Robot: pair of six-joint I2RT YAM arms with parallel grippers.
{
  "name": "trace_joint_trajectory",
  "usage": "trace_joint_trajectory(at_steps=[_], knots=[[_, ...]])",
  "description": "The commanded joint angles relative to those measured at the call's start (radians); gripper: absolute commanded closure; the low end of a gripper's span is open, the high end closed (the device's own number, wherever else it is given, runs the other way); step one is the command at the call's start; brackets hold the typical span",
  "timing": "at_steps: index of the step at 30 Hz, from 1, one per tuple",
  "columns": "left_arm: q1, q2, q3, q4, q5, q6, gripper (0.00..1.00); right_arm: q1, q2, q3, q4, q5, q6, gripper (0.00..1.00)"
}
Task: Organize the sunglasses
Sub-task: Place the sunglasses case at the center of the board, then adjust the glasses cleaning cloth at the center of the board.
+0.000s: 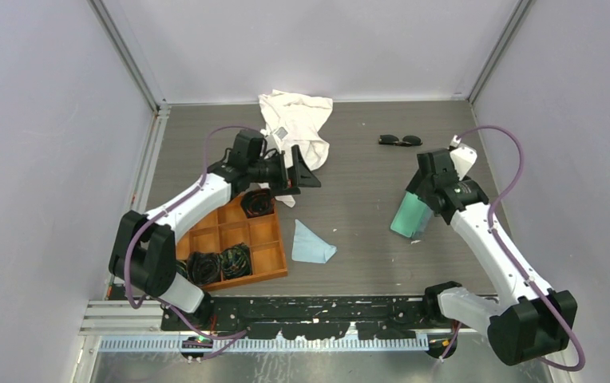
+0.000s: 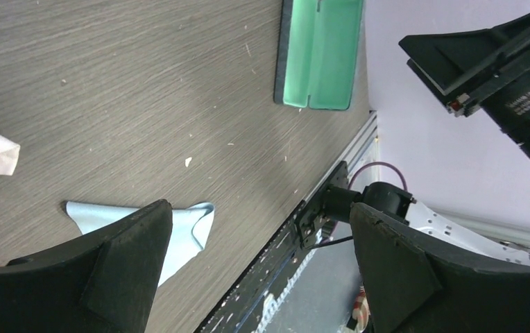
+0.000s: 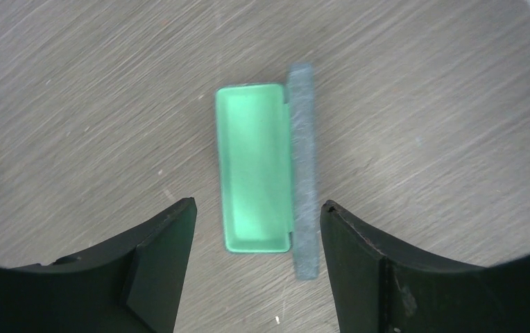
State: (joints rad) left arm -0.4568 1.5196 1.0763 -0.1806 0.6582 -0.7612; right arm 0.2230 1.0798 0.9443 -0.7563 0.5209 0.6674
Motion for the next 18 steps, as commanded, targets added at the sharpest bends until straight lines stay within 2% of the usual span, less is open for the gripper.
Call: trace_joint_trajectory(at_steps=[1,3,6,9,12,15,18], knots=[[-0.043,-0.045,0.020,-0.056,-0.072,0.035,0.00,0.102,0.006,0.050,0.033,-0.045,-0.011,0.29],[-0.068,-0.045,0.015,-0.078,-0.108,0.048,0.00,0.169,0.034,0.047,0.095,-0.125,-0.010,0.30],[-0.106,-0.059,-0.001,-0.117,-0.190,0.065,0.00,0.275,0.117,0.066,0.126,-0.136,0.000,0.30],[-0.171,-0.097,0.021,-0.239,-0.382,0.125,0.00,0.338,0.192,0.092,0.138,-0.141,0.013,0.31],[-0.229,-0.128,0.044,-0.332,-0.540,0.173,0.00,0.348,0.223,0.079,0.179,-0.215,0.033,0.33],[-0.230,-0.135,0.031,-0.350,-0.609,0.153,0.00,0.381,0.235,0.007,0.291,-0.367,0.091,0.38],[-0.230,-0.145,0.007,-0.330,-0.644,0.109,0.03,0.456,0.287,-0.026,0.332,-0.404,0.144,0.44]])
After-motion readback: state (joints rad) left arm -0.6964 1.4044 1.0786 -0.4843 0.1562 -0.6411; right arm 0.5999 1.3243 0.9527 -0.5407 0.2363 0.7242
